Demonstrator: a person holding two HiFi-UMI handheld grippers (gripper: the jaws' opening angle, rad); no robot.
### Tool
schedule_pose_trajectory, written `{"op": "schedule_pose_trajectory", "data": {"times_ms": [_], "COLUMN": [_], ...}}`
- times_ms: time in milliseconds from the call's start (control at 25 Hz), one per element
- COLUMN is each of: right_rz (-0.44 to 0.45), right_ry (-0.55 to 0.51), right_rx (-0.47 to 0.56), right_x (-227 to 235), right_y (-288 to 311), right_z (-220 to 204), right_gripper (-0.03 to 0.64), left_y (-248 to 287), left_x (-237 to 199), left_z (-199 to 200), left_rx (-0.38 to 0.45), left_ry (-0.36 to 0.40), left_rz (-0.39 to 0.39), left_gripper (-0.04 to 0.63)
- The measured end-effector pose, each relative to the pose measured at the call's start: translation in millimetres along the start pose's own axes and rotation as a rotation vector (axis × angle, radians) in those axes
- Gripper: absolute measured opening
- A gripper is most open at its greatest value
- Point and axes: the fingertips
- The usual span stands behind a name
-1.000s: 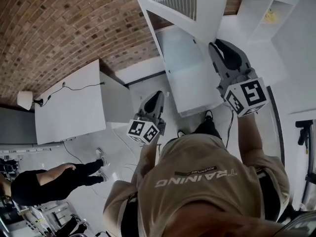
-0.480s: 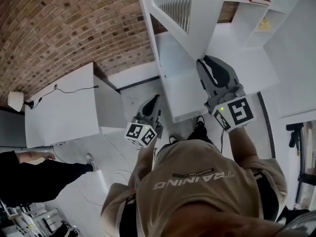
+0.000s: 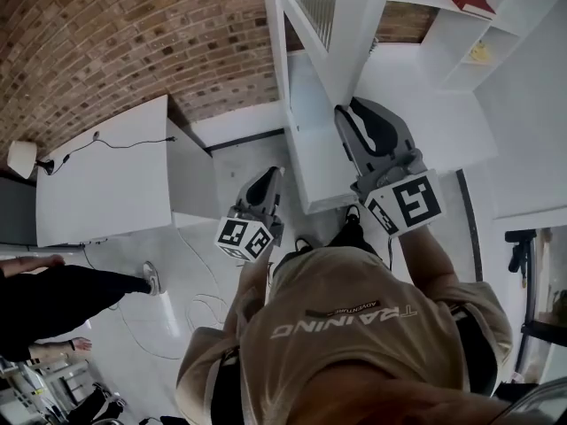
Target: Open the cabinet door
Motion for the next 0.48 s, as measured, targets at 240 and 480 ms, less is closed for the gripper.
{"op": "schedule_pose_trajectory", "data": {"times_ms": [240,480], "right_rz": [0.037,0.082], "right_ry": [-0.016,-0.093], "right_rx": [0.0,-0.004], "right_x": [-17.2,-33.5], "right_y": [5.6,9.4], "right_z": [0.3,4.7], "right_gripper": [0.069,0.057], "left_y": [-17.5,-22.2], "left_x": [0.7,1.4], "left_z": [-12.3,-33.0], "left_rx": [0.008,-0.006], "left_ry": [-0.028,-0.076], "left_rz": [0.026,0.052], "left_gripper": [0.008,0.008]}}
Point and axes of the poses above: the fingertips, and each gripper's own axes: y forward along the fingers, x to its right, z out of its top, and after that the axes turned 1 degree about -z, right-handed
